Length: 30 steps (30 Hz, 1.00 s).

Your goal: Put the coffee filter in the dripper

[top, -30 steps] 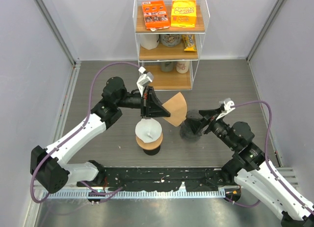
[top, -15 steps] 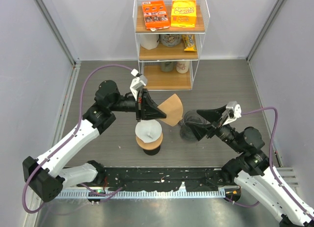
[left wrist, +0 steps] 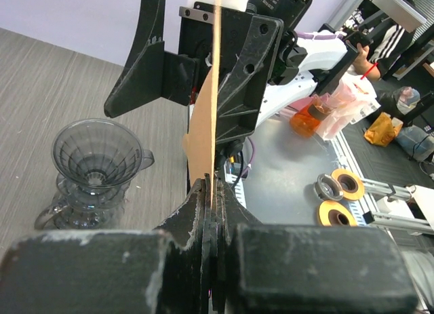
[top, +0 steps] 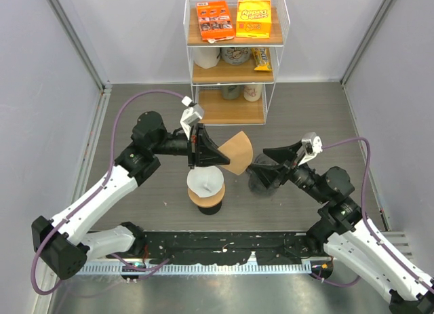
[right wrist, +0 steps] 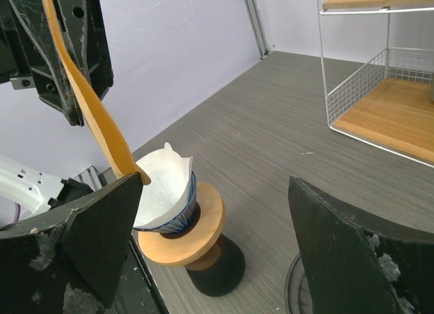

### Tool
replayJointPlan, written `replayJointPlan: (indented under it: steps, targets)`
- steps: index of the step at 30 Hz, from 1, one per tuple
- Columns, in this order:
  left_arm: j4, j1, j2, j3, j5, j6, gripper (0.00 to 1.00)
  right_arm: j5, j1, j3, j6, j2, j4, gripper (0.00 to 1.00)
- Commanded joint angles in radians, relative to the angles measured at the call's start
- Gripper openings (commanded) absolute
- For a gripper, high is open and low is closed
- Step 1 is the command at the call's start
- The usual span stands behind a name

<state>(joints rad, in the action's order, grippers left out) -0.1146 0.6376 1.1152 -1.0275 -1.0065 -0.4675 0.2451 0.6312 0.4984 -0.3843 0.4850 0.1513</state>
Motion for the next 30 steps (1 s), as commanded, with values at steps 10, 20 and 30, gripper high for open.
replayJointPlan:
  steps: [10,20,30]
  targets:
    - [-0.060,0.002,-0.020,0.012,-0.044,-0.023,0.00,-0.027,0.004,0.008,-0.022,0.000,0.073,0.95]
    - [-0.062,0.004,-0.002,0.007,-0.040,-0.028,0.00,0.187,0.004,0.011,-0.034,0.049,0.183,0.95]
    - [-0.068,0.023,0.023,0.000,-0.076,-0.022,0.00,0.198,0.004,0.040,-0.093,0.124,0.291,0.95]
